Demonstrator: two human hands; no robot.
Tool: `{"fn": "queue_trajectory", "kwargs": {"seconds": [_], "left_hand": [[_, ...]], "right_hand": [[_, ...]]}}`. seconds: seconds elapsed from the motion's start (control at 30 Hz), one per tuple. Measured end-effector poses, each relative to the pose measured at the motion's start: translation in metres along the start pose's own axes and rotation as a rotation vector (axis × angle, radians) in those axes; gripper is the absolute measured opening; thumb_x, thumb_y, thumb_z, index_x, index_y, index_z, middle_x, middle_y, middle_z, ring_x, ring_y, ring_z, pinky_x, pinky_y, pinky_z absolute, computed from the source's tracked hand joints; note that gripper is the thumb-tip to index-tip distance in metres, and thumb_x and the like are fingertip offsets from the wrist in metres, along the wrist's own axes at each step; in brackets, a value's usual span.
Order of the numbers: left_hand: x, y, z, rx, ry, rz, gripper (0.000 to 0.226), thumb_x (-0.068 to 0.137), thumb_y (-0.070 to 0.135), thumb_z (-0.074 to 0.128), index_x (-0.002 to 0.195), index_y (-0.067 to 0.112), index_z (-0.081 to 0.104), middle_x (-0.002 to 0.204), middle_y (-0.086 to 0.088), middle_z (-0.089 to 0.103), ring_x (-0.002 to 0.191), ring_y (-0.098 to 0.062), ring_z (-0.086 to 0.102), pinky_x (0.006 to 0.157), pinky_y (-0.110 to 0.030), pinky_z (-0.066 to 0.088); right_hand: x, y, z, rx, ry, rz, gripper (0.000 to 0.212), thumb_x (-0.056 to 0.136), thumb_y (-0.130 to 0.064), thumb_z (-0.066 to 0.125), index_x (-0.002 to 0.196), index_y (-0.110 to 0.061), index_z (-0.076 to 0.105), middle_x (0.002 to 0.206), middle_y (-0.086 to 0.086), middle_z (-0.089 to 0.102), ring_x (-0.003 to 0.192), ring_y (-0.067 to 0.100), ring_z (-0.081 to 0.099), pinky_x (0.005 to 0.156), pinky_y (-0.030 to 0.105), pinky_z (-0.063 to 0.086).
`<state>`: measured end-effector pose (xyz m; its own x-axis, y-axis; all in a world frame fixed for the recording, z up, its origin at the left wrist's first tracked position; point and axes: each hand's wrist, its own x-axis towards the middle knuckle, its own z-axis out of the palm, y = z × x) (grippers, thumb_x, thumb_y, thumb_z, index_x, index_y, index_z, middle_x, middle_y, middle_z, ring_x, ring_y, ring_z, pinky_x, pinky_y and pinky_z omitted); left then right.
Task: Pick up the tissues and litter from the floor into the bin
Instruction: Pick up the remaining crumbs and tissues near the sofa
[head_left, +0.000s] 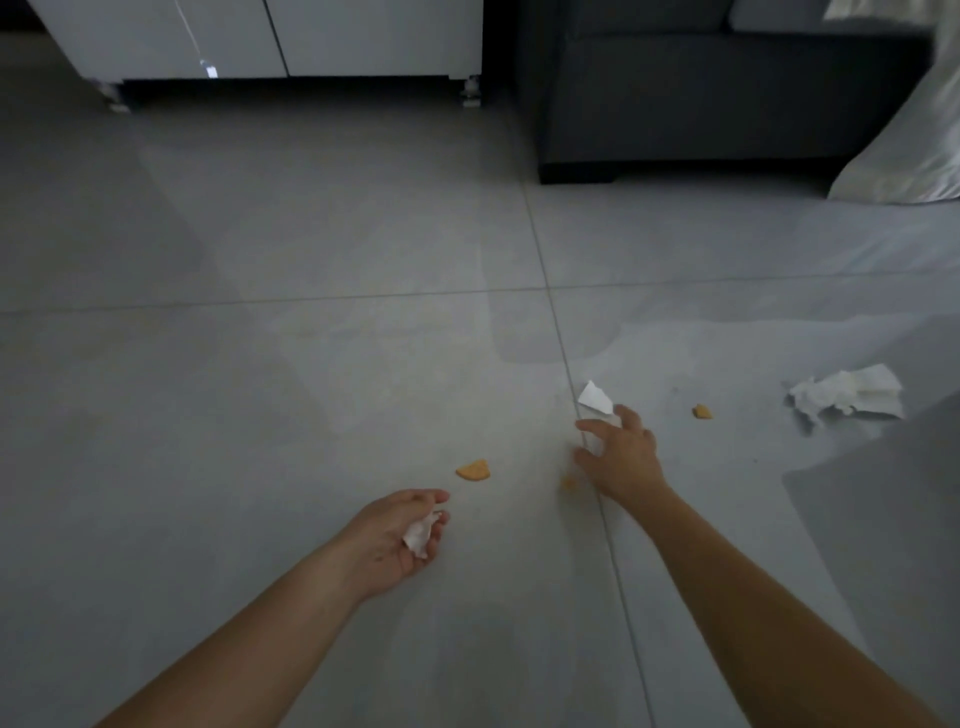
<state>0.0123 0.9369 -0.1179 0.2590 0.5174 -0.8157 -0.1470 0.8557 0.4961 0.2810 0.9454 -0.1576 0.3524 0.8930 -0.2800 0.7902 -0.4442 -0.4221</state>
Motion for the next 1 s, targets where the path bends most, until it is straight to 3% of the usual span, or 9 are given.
{"fn": "queue_trajectory", "kwargs": {"seconds": [0.13, 0.27, 0.4, 0.57, 0.63, 0.7, 0.8, 0.9, 1.0], "left_hand": [[0.009, 0.004, 0.0, 0.058, 0.068, 0.057, 0.013, 0.094, 0.01, 0.046, 0.091, 0.008, 0.058, 0.075, -0.01, 0.054, 0.058, -0.016, 0.047, 0.038, -0.015, 0.042], [0.021, 0.009, 0.002, 0.046, 0.131, 0.066, 0.016, 0.093, 0.015, 0.049, 0.081, 0.008, 0.057, 0.071, -0.008, 0.052, 0.049, -0.012, 0.045, 0.035, -0.013, 0.037], [0.037, 0.011, 0.009, 0.0, 0.117, 0.037, 0.024, 0.094, 0.025, 0.047, 0.078, 0.009, 0.056, 0.069, -0.008, 0.051, 0.035, -0.009, 0.05, 0.035, -0.014, 0.036], [0.046, 0.011, 0.017, -0.01, 0.085, 0.123, 0.023, 0.092, 0.023, 0.051, 0.087, 0.005, 0.064, 0.073, -0.011, 0.062, 0.061, -0.017, 0.058, 0.054, -0.022, 0.048], [0.047, 0.008, 0.012, 0.001, 0.231, 0.207, 0.018, 0.093, 0.005, 0.043, 0.086, 0.003, 0.059, 0.068, -0.014, 0.054, 0.056, -0.02, 0.053, 0.042, -0.019, 0.047], [0.049, 0.007, 0.005, 0.02, 0.317, 0.251, 0.022, 0.094, -0.002, 0.033, 0.09, 0.0, 0.055, 0.064, -0.014, 0.048, 0.051, -0.019, 0.048, 0.038, -0.019, 0.039], [0.049, 0.009, 0.001, 0.067, 0.332, 0.251, 0.029, 0.096, 0.0, 0.029, 0.078, 0.004, 0.051, 0.064, -0.01, 0.041, 0.051, -0.017, 0.04, 0.03, -0.011, 0.028], [0.051, 0.008, 0.007, 0.099, 0.281, 0.214, 0.03, 0.096, -0.001, 0.028, 0.076, 0.006, 0.05, 0.065, -0.01, 0.043, 0.05, -0.016, 0.042, 0.031, -0.012, 0.029], [0.053, -0.001, 0.022, 0.075, 0.221, 0.153, 0.028, 0.096, 0.0, 0.033, 0.076, 0.006, 0.052, 0.068, -0.012, 0.049, 0.056, -0.021, 0.048, 0.04, -0.019, 0.035]], "right_hand": [[0.049, 0.012, -0.006, -0.146, -0.071, -0.061, 0.044, 0.083, -0.035, 0.059, 0.126, -0.037, 0.051, 0.157, 0.008, 0.008, 0.139, 0.033, 0.021, 0.111, 0.044, 0.026], [0.059, 0.004, 0.0, -0.294, -0.131, -0.127, 0.038, 0.087, -0.015, 0.046, 0.125, -0.015, 0.049, 0.144, 0.012, 0.035, 0.132, 0.033, 0.034, 0.105, 0.041, 0.033], [0.005, -0.049, 0.016, 0.071, -0.063, -0.323, 0.025, 0.087, -0.001, 0.051, 0.11, 0.003, 0.062, 0.119, 0.023, 0.059, 0.109, 0.033, 0.058, 0.095, 0.03, 0.039], [-0.072, -0.11, 0.049, 0.222, -0.313, -0.732, 0.021, 0.083, -0.008, 0.051, 0.099, -0.001, 0.063, 0.101, 0.021, 0.066, 0.092, 0.033, 0.06, 0.079, 0.037, 0.045], [-0.072, -0.111, 0.053, 0.321, -0.323, -0.667, 0.017, 0.083, -0.007, 0.053, 0.094, -0.004, 0.066, 0.096, 0.018, 0.068, 0.085, 0.029, 0.062, 0.075, 0.033, 0.048], [-0.059, -0.103, 0.055, 0.39, -0.152, -0.456, 0.019, 0.086, -0.013, 0.055, 0.1, -0.01, 0.067, 0.106, 0.012, 0.067, 0.091, 0.025, 0.063, 0.08, 0.035, 0.05], [-0.041, -0.083, 0.063, 0.072, -0.076, -0.302, 0.033, 0.087, -0.019, 0.052, 0.12, -0.019, 0.054, 0.131, 0.005, 0.044, 0.111, 0.026, 0.051, 0.083, 0.036, 0.049], [-0.04, -0.072, 0.067, -0.165, -0.152, -0.338, 0.02, 0.089, -0.015, 0.047, 0.108, -0.014, 0.051, 0.121, 0.008, 0.044, 0.105, 0.029, 0.052, 0.069, 0.033, 0.043], [-0.047, -0.07, 0.064, -0.088, -0.096, -0.345, 0.014, 0.091, -0.017, 0.045, 0.097, -0.008, 0.055, 0.106, 0.012, 0.054, 0.092, 0.032, 0.058, 0.063, 0.034, 0.041]]}}
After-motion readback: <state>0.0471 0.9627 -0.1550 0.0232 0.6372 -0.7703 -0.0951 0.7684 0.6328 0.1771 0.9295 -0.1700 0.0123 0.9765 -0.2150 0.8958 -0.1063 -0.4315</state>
